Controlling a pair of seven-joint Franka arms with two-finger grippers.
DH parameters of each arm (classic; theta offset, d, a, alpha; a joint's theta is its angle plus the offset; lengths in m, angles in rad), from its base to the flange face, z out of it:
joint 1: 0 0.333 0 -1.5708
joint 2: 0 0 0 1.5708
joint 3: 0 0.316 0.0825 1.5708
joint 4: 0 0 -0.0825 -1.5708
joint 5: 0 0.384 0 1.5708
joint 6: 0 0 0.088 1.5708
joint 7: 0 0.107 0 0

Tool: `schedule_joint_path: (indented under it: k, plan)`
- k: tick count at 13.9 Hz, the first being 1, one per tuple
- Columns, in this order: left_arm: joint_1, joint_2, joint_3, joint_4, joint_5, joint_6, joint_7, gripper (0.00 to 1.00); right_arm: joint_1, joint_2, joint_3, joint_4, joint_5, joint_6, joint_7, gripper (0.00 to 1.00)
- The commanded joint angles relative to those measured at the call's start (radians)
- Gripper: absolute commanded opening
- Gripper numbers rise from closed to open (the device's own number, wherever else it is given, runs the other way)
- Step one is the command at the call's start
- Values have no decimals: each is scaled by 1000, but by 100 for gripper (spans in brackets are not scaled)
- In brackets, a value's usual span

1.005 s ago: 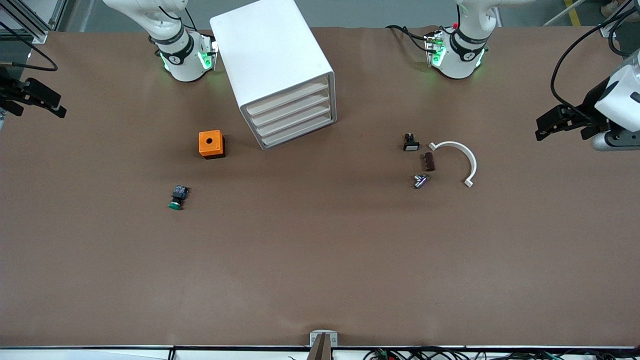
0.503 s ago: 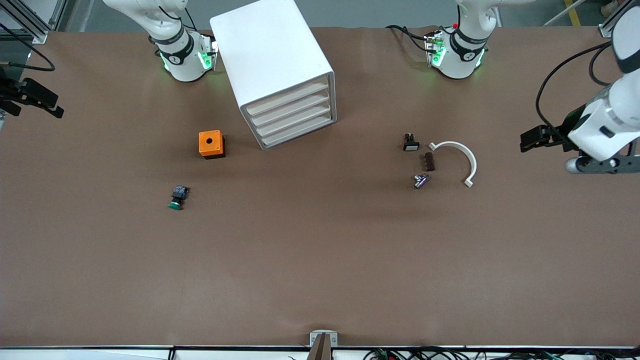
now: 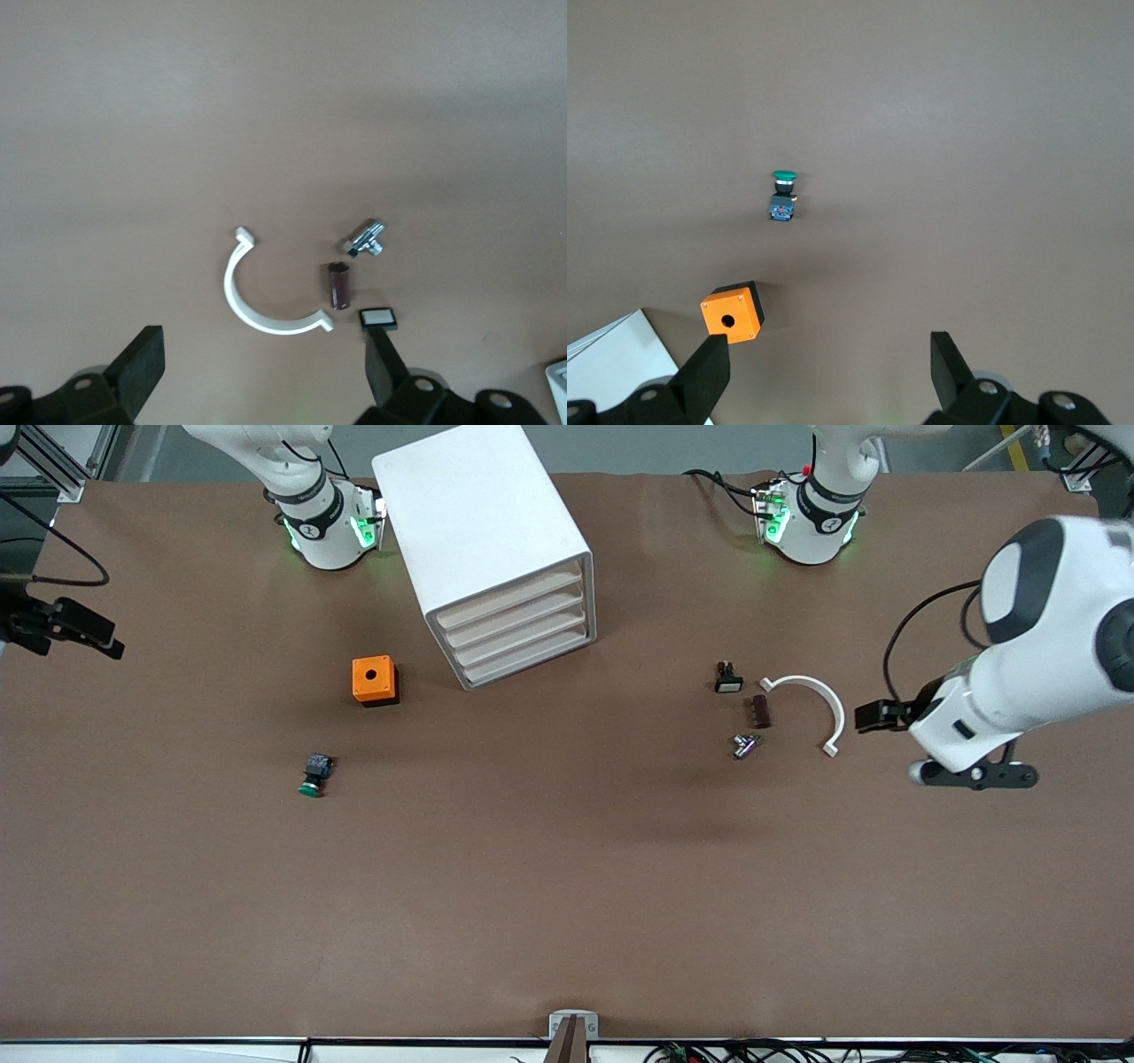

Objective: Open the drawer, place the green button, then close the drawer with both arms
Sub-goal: 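Reach the right gripper toward the green button while the left gripper nears the cabinet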

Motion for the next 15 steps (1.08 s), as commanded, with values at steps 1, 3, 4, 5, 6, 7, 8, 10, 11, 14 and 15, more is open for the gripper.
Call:
schedule_joint_path:
  k: [1, 3, 4, 5, 6, 7, 8, 10, 11, 14, 15]
  plan:
    - [-5, 64, -3, 28, -71, 7, -32, 100, -27, 91, 1, 76, -1, -13, -1, 100]
    - [-5, 93, -3, 31, -128, 12, -88, 100, -40, 105, 1, 80, -3, -12, -3, 100]
    - [-9, 110, -3, 31, -154, 27, -122, 100, -46, 123, 1, 85, -7, -13, -4, 100]
    - [-23, 125, -3, 31, -176, 44, -153, 100, -59, 133, 1, 97, -6, -18, -4, 100]
    - [-34, 140, -3, 31, -205, 54, -197, 100, -58, 133, 1, 97, -13, -15, -6, 100]
    - [-40, 154, -4, 31, -232, 56, -247, 100, -61, 134, 1, 96, -12, -7, -1, 100]
    - [-55, 163, -3, 31, -258, 56, -310, 100, -66, 148, 1, 88, 2, 8, 2, 100]
    - [-103, 192, -3, 30, -285, 56, -463, 100, -78, 168, 1, 33, 29, 68, 8, 100]
    - [-132, 214, -3, 31, -301, 56, -574, 100, -75, 167, 1, -11, 46, 127, 14, 100]
    - [-178, 255, -3, 31, -366, 56, -766, 100, -67, 167, 4, -131, 69, 284, 38, 100]
    - [-190, 268, -3, 48, -372, 56, -824, 100, -54, 167, 6, -168, 91, 333, 45, 100]
